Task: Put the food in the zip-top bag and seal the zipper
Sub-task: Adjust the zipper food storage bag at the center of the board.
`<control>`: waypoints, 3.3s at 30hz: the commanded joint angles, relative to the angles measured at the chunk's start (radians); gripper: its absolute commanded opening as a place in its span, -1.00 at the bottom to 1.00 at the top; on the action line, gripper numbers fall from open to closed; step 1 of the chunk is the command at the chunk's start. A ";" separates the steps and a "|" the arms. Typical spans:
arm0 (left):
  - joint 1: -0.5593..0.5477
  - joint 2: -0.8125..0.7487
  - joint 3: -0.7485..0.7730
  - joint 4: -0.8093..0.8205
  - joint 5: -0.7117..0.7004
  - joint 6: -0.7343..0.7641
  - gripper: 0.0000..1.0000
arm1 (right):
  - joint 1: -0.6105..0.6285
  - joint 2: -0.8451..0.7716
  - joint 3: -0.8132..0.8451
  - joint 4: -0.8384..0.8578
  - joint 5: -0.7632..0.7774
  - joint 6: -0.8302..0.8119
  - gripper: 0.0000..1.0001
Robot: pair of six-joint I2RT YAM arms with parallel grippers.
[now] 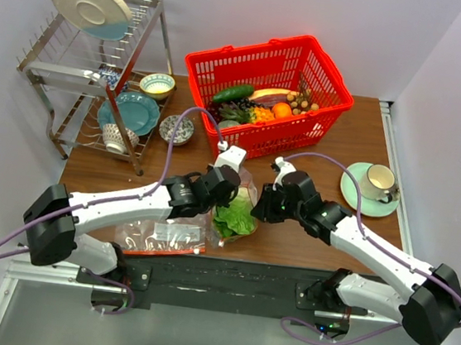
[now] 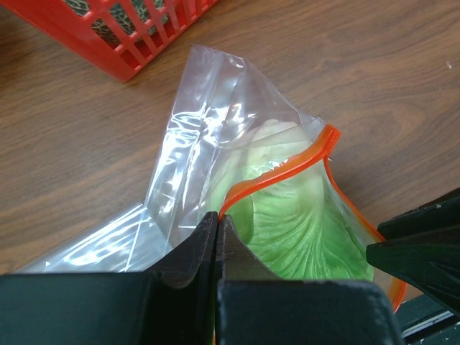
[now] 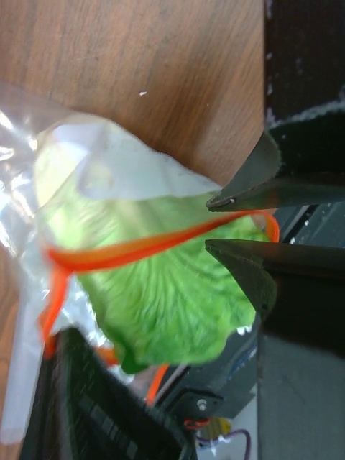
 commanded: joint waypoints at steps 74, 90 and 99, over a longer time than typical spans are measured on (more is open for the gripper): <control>0.188 -0.207 0.348 -0.389 0.299 -0.010 -0.94 | 0.004 0.085 0.656 -0.356 -0.095 -0.075 -1.00; 0.200 -0.481 -0.150 -0.075 0.334 -0.195 1.00 | 0.002 0.052 0.473 -0.132 0.010 0.073 -1.00; 0.200 -0.540 -0.321 0.048 0.316 -0.275 0.37 | 0.004 0.067 0.463 -0.120 -0.020 0.075 -1.00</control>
